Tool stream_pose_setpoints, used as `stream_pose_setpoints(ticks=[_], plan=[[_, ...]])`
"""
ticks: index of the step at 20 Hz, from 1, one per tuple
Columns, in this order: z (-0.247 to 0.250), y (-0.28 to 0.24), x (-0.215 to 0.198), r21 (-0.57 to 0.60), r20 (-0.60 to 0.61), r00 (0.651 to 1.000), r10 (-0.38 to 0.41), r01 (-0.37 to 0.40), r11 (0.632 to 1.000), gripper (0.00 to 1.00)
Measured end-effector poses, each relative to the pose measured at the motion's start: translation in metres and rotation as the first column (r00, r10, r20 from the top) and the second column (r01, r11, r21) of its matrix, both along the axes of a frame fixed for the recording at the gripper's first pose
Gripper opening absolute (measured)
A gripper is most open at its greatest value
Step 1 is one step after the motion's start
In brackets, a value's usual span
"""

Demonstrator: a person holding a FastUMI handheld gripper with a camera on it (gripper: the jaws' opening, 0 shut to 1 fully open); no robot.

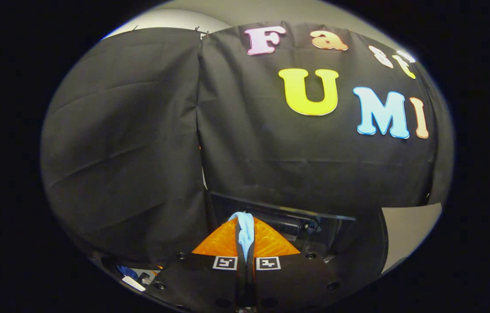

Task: Put the clothes into the washing machine and then close the washing machine lid.

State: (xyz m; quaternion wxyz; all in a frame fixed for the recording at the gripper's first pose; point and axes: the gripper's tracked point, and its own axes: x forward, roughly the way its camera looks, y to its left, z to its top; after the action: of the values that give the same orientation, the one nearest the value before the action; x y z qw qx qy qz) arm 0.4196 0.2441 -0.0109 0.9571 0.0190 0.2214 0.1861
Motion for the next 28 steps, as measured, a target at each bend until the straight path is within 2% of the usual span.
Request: stream_pose_setpoints(ticks=[4,9,15,21,28], plan=[[-0.064,-0.001,-0.001,-0.003,-0.138,0.990,-0.024,0.023,1.000,0.02],[-0.137,-0.004,-0.004,-0.051,-0.281,0.957,-0.069,0.057,0.997,0.02],[-0.217,-0.009,-0.014,-0.113,-0.442,0.887,-0.132,0.091,0.989,0.02],[-0.274,-0.017,-0.036,-0.156,-0.596,0.781,-0.187,0.116,0.981,0.02],[-0.283,-0.018,-0.042,-0.175,-0.607,0.773,-0.181,0.092,0.980,0.02]])
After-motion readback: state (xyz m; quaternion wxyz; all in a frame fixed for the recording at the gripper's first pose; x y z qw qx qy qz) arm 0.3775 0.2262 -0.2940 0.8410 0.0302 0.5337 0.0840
